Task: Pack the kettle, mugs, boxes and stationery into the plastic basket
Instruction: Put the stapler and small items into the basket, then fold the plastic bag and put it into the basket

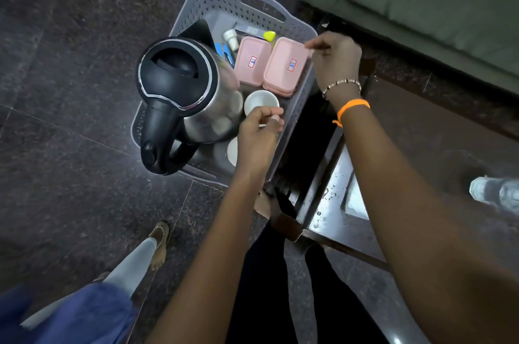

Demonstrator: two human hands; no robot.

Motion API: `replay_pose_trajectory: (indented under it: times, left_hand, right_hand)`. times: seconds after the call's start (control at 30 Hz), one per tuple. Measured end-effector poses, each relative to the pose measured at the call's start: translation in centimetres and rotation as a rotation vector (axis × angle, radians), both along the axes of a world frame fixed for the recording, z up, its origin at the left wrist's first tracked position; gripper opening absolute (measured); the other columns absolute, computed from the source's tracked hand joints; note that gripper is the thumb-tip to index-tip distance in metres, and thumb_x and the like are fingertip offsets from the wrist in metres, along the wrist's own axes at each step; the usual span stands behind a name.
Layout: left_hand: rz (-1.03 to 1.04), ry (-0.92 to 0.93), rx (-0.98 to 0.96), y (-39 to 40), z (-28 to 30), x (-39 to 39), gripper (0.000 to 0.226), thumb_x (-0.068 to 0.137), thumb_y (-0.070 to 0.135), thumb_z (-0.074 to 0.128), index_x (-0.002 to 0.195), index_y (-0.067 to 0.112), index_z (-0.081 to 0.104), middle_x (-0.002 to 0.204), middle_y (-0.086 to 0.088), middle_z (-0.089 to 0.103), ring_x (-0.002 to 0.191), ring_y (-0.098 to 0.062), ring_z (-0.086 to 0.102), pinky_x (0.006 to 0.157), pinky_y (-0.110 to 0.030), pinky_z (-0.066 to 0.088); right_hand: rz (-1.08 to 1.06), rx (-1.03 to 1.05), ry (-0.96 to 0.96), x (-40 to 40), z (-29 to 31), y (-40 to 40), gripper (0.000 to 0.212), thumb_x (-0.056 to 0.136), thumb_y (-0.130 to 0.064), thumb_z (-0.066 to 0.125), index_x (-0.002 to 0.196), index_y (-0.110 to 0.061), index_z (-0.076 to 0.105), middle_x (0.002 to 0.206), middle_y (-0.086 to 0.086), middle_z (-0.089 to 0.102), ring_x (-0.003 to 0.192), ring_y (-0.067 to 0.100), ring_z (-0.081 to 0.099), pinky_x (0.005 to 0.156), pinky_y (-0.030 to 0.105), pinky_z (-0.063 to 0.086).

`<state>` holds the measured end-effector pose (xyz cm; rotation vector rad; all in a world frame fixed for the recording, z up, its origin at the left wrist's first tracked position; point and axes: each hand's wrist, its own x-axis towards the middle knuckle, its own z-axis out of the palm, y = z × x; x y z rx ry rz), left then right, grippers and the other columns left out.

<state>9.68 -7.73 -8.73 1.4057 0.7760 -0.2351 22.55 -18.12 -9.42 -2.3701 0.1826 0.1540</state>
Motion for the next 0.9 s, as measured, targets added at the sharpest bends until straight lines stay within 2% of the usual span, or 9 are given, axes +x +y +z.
replay_pose_trajectory:
  times: [0.03, 0.13, 0.23, 0.4, 0.47, 0.57, 0.73, 0.8, 0.9]
  left_hand:
    - [-0.018, -0.004, -0.006, -0.3, 0.1, -0.6, 0.025, 0.09, 0.004, 0.049, 0.081, 0.024, 0.061, 0.074, 0.003, 0.059, 0.07, -0.005, 0.056, 0.074, -0.018, 0.047]
    - [-0.112, 0.001, -0.014, -1.8, 0.1, -2.5, 0.024, 0.091, 0.008, 0.049, 0.084, 0.027, 0.062, 0.076, 0.007, 0.061, 0.07, 0.003, 0.059, 0.077, -0.016, 0.049]
    - [-0.189, 0.021, -0.028, -3.7, -0.1, -4.3, 0.023, 0.092, 0.01, 0.049, 0.085, 0.028, 0.062, 0.078, 0.006, 0.062, 0.073, 0.0, 0.059, 0.077, -0.018, 0.049]
    - [-0.386, 0.137, -0.045, -7.8, -1.0, -6.5, 0.021, 0.092, 0.012, 0.049, 0.086, 0.027, 0.063, 0.081, 0.006, 0.062, 0.079, -0.007, 0.059, 0.081, -0.024, 0.048]
    - [-0.459, 0.199, -0.045, -9.2, -1.6, -7.1, 0.019, 0.093, 0.011, 0.048, 0.088, 0.023, 0.062, 0.081, 0.006, 0.061, 0.077, -0.006, 0.057, 0.077, -0.021, 0.047]
    - [-0.568, 0.266, -0.017, -12.0, -2.5, -8.0, 0.018, 0.093, 0.01, 0.045, 0.096, 0.016, 0.061, 0.082, 0.006, 0.06, 0.075, -0.005, 0.056, 0.069, -0.016, 0.047]
    - [-0.673, 0.316, 0.076, -16.7, -4.6, -9.0, 0.017, 0.092, 0.012, 0.046, 0.094, 0.017, 0.062, 0.084, 0.0, 0.063, 0.074, -0.01, 0.057, 0.08, -0.026, 0.045]
    - [-0.711, 0.345, 0.126, -18.4, -6.2, -9.3, 0.016, 0.092, 0.015, 0.048, 0.096, 0.018, 0.062, 0.093, -0.007, 0.066, 0.085, -0.018, 0.06, 0.088, -0.031, 0.046]
    - [-0.756, 0.396, 0.23, -20.5, -8.5, -9.7, 0.027, 0.09, 0.015, 0.05, 0.117, 0.012, 0.055, 0.118, -0.011, 0.061, 0.11, -0.027, 0.058, 0.097, -0.035, 0.046]
  right_hand:
    - [-0.009, 0.023, -0.005, -1.2, 0.2, -0.6, 0.028, 0.078, 0.005, 0.049, 0.091, -0.004, 0.072, 0.098, 0.013, 0.073, 0.084, 0.02, 0.065, 0.073, 0.006, 0.043]
    - [-0.057, 0.069, 0.001, -5.7, 0.4, -3.0, 0.021, 0.079, 0.002, 0.053, 0.088, -0.005, 0.07, 0.096, 0.015, 0.071, 0.082, 0.025, 0.066, 0.083, 0.029, 0.052]
    - [-0.144, 0.082, 0.029, -10.5, 0.0, -5.8, 0.019, 0.079, 0.003, 0.054, 0.086, -0.005, 0.07, 0.094, 0.015, 0.071, 0.081, 0.027, 0.066, 0.08, 0.03, 0.051]
    - [-0.33, 0.093, 0.179, -17.8, -1.3, -11.2, 0.017, 0.081, 0.004, 0.055, 0.085, -0.004, 0.069, 0.091, 0.017, 0.071, 0.083, 0.032, 0.066, 0.08, 0.037, 0.052]
    - [-0.355, 0.076, 0.21, -19.9, -1.8, -13.1, 0.017, 0.08, 0.006, 0.055, 0.084, -0.003, 0.07, 0.09, 0.019, 0.071, 0.081, 0.033, 0.066, 0.079, 0.037, 0.052]
    - [-0.416, 0.076, 0.265, -22.5, -2.4, -16.4, 0.017, 0.08, 0.006, 0.055, 0.084, -0.002, 0.07, 0.091, 0.018, 0.071, 0.077, 0.029, 0.064, 0.075, 0.029, 0.048]
    - [-0.534, 0.193, 0.388, -24.9, -4.4, -20.7, 0.017, 0.083, 0.004, 0.054, 0.09, 0.0, 0.069, 0.096, 0.021, 0.07, 0.078, 0.019, 0.055, 0.075, 0.025, 0.042]
    - [-0.575, 0.218, 0.441, -25.3, -6.1, -22.2, 0.02, 0.082, 0.005, 0.053, 0.095, 0.001, 0.067, 0.102, 0.022, 0.068, 0.082, 0.023, 0.057, 0.077, 0.027, 0.043]
    - [-0.591, 0.221, 0.534, -25.8, -8.6, -24.1, 0.03, 0.079, 0.004, 0.054, 0.107, 0.0, 0.061, 0.113, 0.021, 0.063, 0.099, 0.029, 0.058, 0.084, 0.025, 0.041]
